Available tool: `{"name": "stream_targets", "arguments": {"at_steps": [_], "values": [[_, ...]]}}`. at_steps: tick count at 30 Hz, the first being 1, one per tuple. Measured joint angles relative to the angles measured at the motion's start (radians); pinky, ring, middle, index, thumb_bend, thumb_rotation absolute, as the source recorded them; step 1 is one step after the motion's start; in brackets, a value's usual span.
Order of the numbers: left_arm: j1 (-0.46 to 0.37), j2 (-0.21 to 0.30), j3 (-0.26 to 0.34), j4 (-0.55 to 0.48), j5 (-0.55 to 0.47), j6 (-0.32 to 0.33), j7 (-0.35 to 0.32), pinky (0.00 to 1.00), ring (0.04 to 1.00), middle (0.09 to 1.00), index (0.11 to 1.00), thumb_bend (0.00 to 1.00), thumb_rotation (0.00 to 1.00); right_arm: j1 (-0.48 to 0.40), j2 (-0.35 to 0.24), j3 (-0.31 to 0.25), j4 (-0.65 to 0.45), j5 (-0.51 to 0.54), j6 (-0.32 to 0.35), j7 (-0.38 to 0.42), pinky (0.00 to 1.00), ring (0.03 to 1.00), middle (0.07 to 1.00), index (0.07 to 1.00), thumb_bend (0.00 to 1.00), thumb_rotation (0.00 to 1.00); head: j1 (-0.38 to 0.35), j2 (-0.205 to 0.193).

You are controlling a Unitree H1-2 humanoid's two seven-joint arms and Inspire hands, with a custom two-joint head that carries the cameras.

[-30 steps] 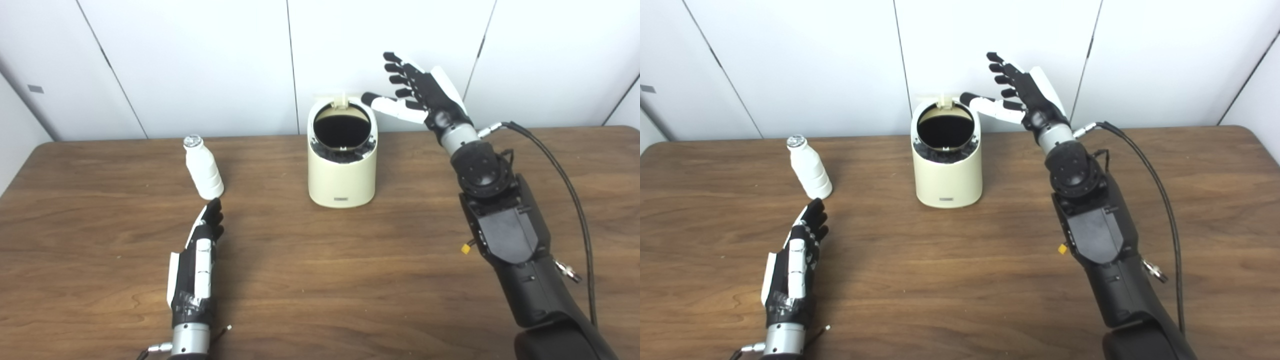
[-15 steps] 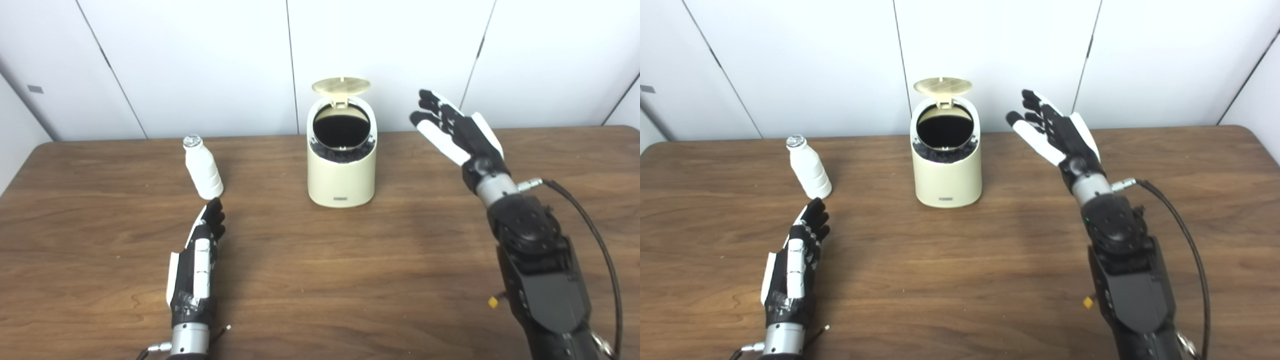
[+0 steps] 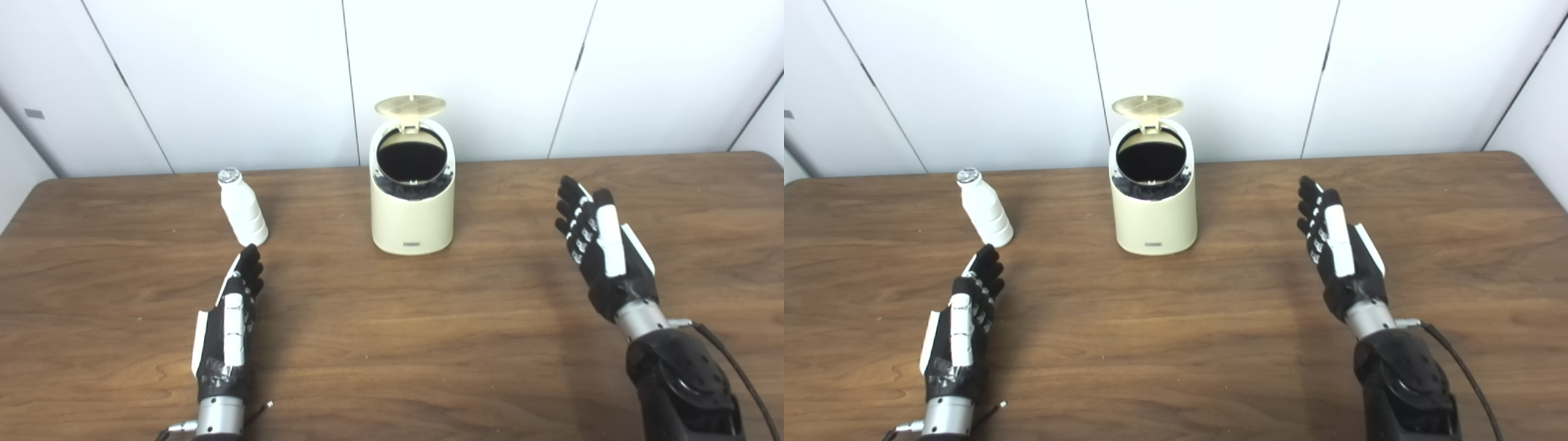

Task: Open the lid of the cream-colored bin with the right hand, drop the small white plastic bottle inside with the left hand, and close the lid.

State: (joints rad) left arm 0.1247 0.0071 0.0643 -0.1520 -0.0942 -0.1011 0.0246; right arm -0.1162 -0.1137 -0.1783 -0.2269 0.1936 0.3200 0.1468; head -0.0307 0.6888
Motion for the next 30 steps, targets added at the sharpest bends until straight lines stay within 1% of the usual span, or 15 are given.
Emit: {"name": "stream_targets", "arguments": {"at_steps": [3,5,9,13,15,16,17,18,19,20,21,24,26,27,30], "values": [[0.000,0.002,0.004,0.000,0.000,0.004,0.000,0.98,0.965,0.957,0.948,0.54,0.98,0.025,0.001,-0.002,0.003,0.022,-0.036,0.000,1.00,1.000,1.000,0.973,0.71,1.00,0.008,0.003],[0.000,0.005,0.008,0.000,-0.001,0.004,0.000,0.97,0.957,0.953,0.945,0.54,0.97,0.043,0.008,-0.003,0.005,0.036,-0.051,-0.002,1.00,1.000,0.999,0.968,0.70,0.98,0.011,0.003],[0.001,0.014,0.010,0.000,0.000,0.003,-0.001,0.96,0.950,0.948,0.942,0.53,0.96,0.075,0.034,-0.008,0.016,0.060,-0.059,-0.009,1.00,1.000,0.996,0.967,0.69,0.98,0.015,0.003],[0.001,0.019,0.010,0.000,0.000,0.000,-0.002,0.96,0.954,0.952,0.938,0.52,0.90,0.091,0.038,-0.009,0.026,0.075,-0.086,-0.009,1.00,1.000,0.995,0.967,0.68,0.98,0.026,0.002],[0.002,0.023,0.009,0.000,0.004,0.000,-0.002,0.96,0.957,0.948,0.939,0.54,0.83,0.093,0.037,-0.011,0.029,0.079,-0.099,-0.009,1.00,1.000,0.995,0.968,0.68,0.98,0.031,0.002],[0.002,0.025,0.008,0.000,0.012,0.001,-0.002,0.97,0.959,0.946,0.936,0.56,0.76,0.094,0.036,-0.011,0.033,0.081,-0.106,-0.009,1.00,1.000,0.994,0.966,0.68,0.98,0.031,0.002],[0.003,0.028,0.005,-0.001,0.022,0.004,-0.002,0.97,0.957,0.943,0.933,0.56,0.70,0.094,0.036,-0.011,0.037,0.083,-0.114,-0.009,1.00,1.000,0.994,0.965,0.68,0.98,0.052,-0.002],[0.004,0.030,0.003,-0.002,0.039,0.005,-0.001,0.97,0.956,0.941,0.932,0.56,0.67,0.095,0.036,-0.011,0.038,0.085,-0.118,-0.009,1.00,1.000,0.995,0.964,0.68,0.98,0.058,-0.002],[0.005,0.032,0.000,-0.006,0.056,0.010,0.000,0.97,0.956,0.934,0.926,0.56,0.59,0.096,0.036,-0.011,0.038,0.086,-0.119,-0.009,1.00,1.000,0.993,0.963,0.68,0.98,0.058,-0.002],[0.010,0.035,-0.002,-0.013,0.078,0.017,0.002,0.98,0.959,0.934,0.926,0.56,0.56,0.097,0.036,-0.011,0.038,0.089,-0.120,-0.010,1.00,1.000,0.992,0.963,0.68,0.98,0.075,-0.005],[0.018,0.038,-0.004,-0.023,0.094,0.026,0.002,0.98,0.961,0.933,0.926,0.56,0.54,0.099,0.036,-0.011,0.038,0.091,-0.120,-0.013,1.00,1.000,0.992,0.962,0.68,0.97,0.092,-0.008],[0.041,0.039,-0.002,-0.085,0.166,0.082,0.014,0.91,0.931,0.917,0.914,0.61,0.48,0.103,0.035,-0.011,0.041,0.093,-0.122,-0.018,1.00,1.000,0.994,0.969,0.68,0.98,0.123,-0.014],[0.041,0.039,0.008,-0.126,0.205,0.127,0.023,0.89,0.921,0.923,0.917,0.62,0.41,0.103,0.033,-0.009,0.053,0.094,-0.128,-0.018,1.00,1.000,0.994,0.969,0.66,0.99,0.143,-0.021],[0.039,0.039,0.015,-0.142,0.214,0.143,0.026,0.89,0.919,0.924,0.917,0.63,0.39,0.104,0.033,-0.009,0.060,0.097,-0.130,-0.018,1.00,1.000,0.994,0.969,0.66,0.99,0.149,-0.023],[0.023,0.043,0.041,-0.191,0.277,0.200,0.049,0.84,0.879,0.893,0.889,0.70,0.37,0.107,0.031,-0.009,0.073,0.104,-0.142,-0.017,1.00,1.000,0.999,0.974,0.64,1.00,0.170,-0.029]]}}
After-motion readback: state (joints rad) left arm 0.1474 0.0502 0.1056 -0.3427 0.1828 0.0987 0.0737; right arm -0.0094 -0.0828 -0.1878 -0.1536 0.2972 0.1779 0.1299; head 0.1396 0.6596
